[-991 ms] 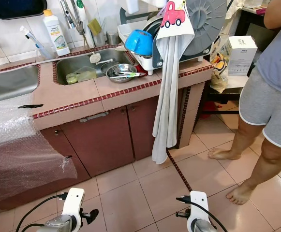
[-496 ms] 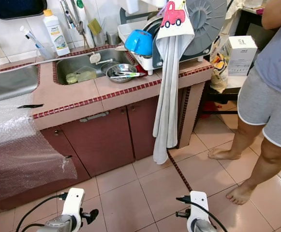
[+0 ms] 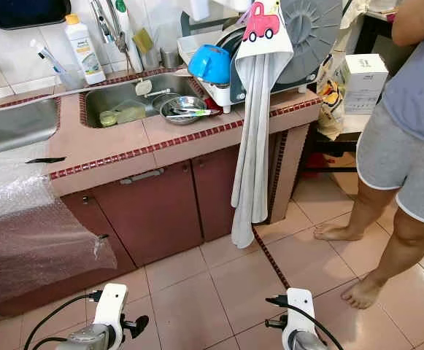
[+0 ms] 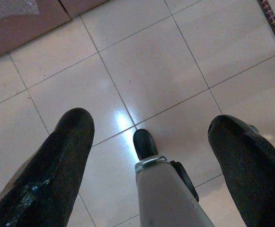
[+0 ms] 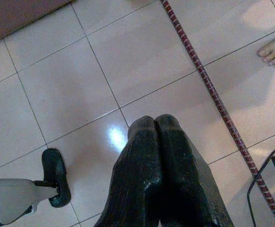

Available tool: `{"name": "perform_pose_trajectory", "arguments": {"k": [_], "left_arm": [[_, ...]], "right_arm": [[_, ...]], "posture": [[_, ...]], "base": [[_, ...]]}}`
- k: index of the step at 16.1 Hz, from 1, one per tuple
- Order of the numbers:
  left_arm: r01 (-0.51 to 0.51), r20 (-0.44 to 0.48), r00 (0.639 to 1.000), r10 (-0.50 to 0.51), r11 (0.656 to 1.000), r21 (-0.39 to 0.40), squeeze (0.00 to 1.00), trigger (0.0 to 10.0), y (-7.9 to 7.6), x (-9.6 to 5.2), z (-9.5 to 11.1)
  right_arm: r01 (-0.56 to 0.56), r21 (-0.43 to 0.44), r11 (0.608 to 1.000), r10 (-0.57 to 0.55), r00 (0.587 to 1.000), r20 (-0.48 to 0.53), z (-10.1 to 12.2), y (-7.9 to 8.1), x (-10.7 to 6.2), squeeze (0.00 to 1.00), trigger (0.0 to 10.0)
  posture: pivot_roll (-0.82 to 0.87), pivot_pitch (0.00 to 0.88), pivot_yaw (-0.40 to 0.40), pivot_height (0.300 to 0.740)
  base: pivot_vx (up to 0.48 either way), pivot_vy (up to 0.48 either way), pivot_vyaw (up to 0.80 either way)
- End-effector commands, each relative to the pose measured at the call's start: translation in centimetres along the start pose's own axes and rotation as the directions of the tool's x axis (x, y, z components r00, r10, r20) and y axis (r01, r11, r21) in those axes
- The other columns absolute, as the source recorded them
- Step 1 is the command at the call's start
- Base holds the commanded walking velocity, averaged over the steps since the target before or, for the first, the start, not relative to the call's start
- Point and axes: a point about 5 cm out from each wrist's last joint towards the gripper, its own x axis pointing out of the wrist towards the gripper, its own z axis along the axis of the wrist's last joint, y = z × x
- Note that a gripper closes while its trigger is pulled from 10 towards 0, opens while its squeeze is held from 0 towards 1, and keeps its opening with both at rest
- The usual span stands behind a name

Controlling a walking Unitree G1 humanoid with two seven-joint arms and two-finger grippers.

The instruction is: Kitchen organization

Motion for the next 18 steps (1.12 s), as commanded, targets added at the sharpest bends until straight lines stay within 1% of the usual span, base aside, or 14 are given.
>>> {"name": "perform_pose_trajectory", "arguments": {"k": [1, 13, 14, 16, 18], "left_arm": [[-0.085, 0.082, 0.994, 0.075, 0.988, 0.130, 0.00, 10.0, 0.0, 0.3, 3.8], [-0.085, 0.082, 0.994, 0.075, 0.988, 0.130, 0.00, 10.0, 0.0, 0.3, 3.8], [-0.049, 0.011, 0.999, 0.048, 0.981, 0.189, 0.00, 10.0, -0.3, 0.3, 1.8], [-0.030, -0.019, 0.999, 0.034, 0.978, 0.205, 0.00, 10.0, -0.5, 0.2, 1.0], [-0.031, -0.025, 0.999, 0.037, 0.979, 0.204, 0.00, 10.0, -0.4, 0.2, 0.8]], "right_arm": [[0.053, 0.017, 0.998, -0.053, 0.999, -0.012, -0.6, 0.4, 0.0, 0.00, 10.0], [0.053, 0.017, 0.998, -0.053, 0.999, -0.012, -0.6, 0.4, 0.0, 0.00, 10.0], [0.001, -0.049, 0.999, -0.004, 0.998, -0.063, -1.7, 0.8, -0.2, 0.00, 10.0], [-0.031, -0.072, 0.997, 0.026, 0.997, -0.072, -1.9, 0.9, -0.2, 0.00, 10.0], [-0.030, -0.074, 0.997, 0.025, 0.997, -0.071, -1.9, 0.9, -0.2, 0.00, 10.0]], "posture": [[-0.14, 0.000, 0.171, 0.740], [-0.14, 0.000, 0.171, 0.740], [-0.13, 0.000, 0.149, 0.740], [-0.13, 0.000, 0.146, 0.740], [-0.13, 0.000, 0.143, 0.740]], "base": [[0.000, 0.000, 0.00], [0.000, 0.000, 0.00], [0.000, 0.000, 0.00], [0.000, 0.000, 0.00], [0.000, 0.000, 0.00]]}}
